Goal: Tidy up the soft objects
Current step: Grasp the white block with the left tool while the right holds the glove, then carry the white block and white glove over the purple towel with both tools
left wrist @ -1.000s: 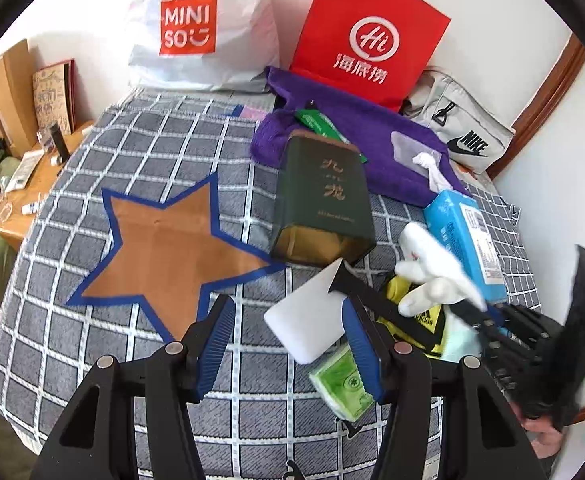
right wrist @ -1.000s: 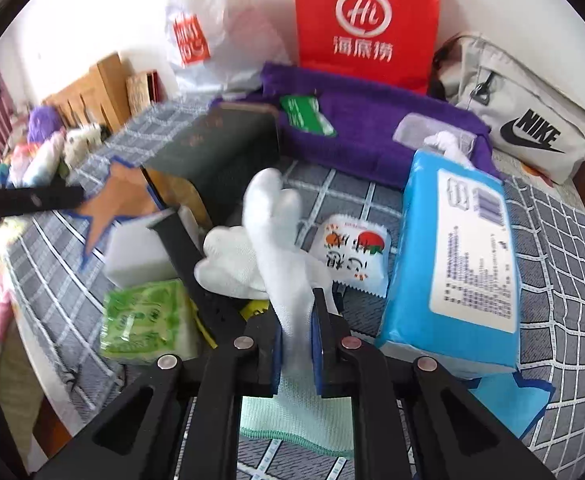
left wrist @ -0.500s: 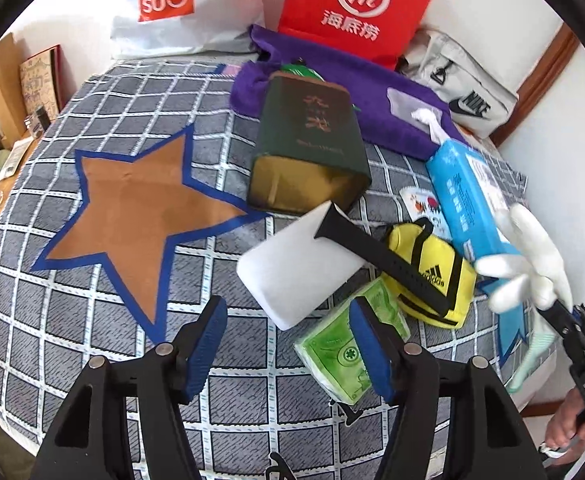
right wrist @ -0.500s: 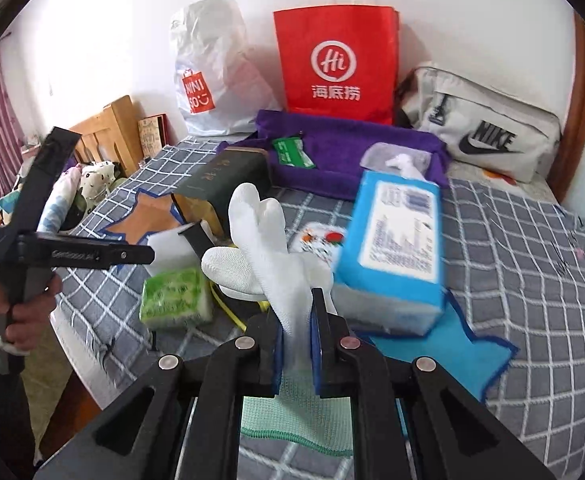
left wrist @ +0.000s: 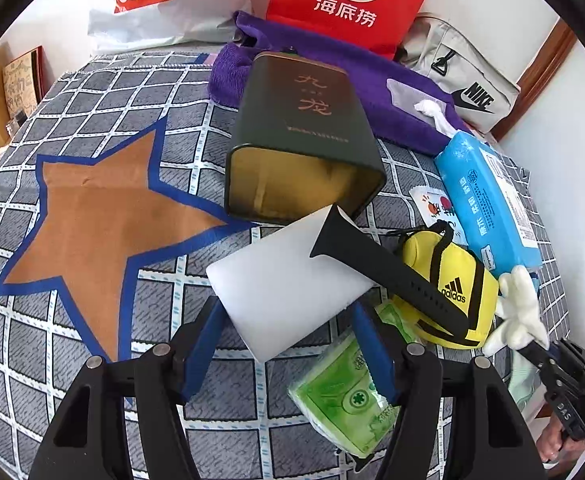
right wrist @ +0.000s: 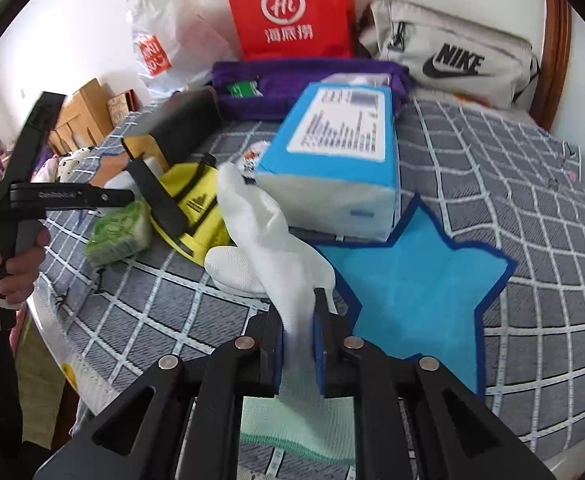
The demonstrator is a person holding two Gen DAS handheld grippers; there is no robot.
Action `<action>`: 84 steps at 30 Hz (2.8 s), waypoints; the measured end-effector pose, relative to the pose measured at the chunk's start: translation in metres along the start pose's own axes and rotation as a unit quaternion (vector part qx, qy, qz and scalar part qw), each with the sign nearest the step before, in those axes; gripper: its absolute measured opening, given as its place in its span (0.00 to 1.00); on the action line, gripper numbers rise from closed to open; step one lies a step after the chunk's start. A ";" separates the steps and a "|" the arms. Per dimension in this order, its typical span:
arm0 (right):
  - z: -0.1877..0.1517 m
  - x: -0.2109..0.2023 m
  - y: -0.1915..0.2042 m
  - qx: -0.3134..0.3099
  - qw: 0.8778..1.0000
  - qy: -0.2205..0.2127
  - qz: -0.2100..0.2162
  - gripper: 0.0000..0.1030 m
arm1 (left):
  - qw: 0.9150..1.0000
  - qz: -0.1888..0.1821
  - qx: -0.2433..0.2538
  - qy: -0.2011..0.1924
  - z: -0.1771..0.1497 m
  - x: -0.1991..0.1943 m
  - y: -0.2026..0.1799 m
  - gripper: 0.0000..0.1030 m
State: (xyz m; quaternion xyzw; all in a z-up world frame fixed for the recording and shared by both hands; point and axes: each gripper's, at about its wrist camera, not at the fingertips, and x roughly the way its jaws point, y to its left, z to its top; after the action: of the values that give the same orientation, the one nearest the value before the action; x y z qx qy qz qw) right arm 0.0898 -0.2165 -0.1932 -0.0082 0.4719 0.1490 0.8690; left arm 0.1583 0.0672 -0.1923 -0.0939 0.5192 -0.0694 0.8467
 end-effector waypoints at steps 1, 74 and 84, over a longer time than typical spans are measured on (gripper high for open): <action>-0.001 0.004 0.000 0.000 1.000 0.005 -0.001 0.16 | 1.000 0.000 0.002 -0.002 0.000 0.000 0.001 0.60; 0.149 -0.061 -0.020 0.048 0.990 -0.133 -0.022 0.14 | 0.994 0.009 -0.007 -0.104 0.098 -0.089 -0.019 0.55; 0.191 -0.030 -0.028 0.049 0.990 -0.135 -0.005 0.14 | 0.996 0.019 -0.010 -0.083 0.131 -0.059 -0.021 0.55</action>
State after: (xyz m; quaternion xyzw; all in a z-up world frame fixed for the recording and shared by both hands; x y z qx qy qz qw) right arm 0.2378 -0.2208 -0.0666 0.0526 0.3571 0.1212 0.9247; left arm 0.2481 0.0708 -0.0782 -0.0980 0.4495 -0.0401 0.8870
